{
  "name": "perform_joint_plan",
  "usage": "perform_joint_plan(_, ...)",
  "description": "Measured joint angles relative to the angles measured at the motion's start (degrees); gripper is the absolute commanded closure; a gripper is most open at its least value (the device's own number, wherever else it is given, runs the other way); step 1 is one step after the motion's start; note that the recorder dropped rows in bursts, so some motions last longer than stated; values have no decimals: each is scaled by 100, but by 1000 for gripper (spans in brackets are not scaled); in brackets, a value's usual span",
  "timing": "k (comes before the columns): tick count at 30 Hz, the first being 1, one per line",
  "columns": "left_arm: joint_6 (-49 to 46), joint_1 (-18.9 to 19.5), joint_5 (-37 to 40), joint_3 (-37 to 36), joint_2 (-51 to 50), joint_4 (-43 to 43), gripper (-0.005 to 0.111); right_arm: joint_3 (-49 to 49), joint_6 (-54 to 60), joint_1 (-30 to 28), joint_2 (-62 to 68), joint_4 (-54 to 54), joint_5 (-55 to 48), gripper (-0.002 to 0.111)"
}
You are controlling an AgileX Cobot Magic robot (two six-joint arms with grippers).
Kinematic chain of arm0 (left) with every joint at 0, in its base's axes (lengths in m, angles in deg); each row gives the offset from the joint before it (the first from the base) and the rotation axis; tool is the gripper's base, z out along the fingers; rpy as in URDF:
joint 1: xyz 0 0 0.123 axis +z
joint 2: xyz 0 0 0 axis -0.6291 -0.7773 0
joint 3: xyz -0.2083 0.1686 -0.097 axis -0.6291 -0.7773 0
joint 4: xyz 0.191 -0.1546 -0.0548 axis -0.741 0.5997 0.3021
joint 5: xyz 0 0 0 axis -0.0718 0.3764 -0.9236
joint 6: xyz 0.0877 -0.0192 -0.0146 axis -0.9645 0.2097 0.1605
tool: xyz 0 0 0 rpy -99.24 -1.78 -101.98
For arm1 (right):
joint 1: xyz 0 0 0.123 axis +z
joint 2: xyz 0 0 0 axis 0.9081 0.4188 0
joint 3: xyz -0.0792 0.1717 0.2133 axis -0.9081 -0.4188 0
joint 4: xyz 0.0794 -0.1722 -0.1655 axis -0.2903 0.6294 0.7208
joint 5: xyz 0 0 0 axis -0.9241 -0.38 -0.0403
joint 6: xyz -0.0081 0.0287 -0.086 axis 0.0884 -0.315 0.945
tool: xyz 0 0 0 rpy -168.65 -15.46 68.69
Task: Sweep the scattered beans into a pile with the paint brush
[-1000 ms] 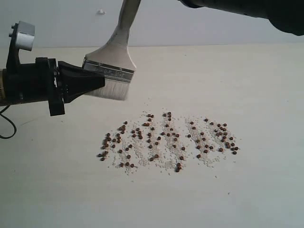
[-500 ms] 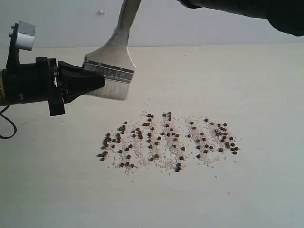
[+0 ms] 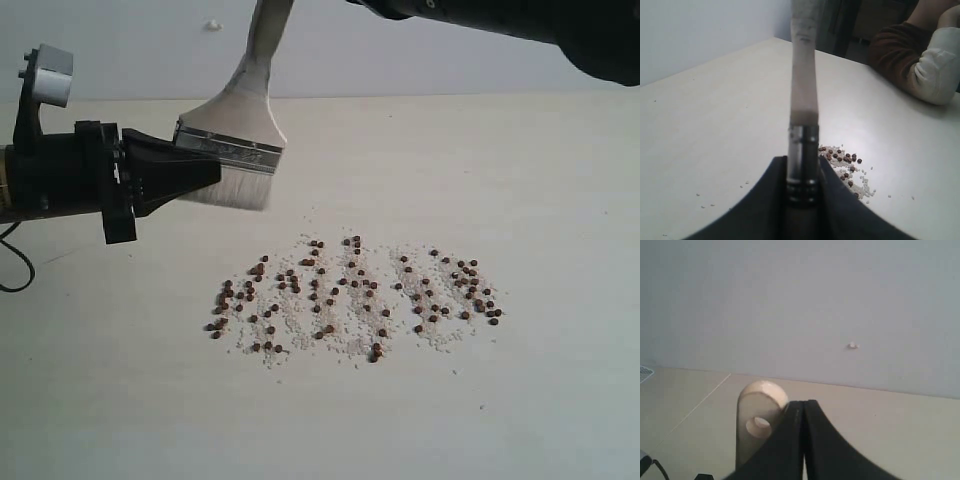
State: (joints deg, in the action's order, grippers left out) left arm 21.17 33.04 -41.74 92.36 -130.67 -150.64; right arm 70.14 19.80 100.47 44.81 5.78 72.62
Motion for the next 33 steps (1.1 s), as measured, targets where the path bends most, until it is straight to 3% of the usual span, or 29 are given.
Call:
perform_joint_plan(23,0,0,0,0,0,0,107,0,-105,163,12,602,399,108)
perform_joint_plan(33,0,0,0,0,0,0,107,0,465,-311,-398,-169,-437,108)
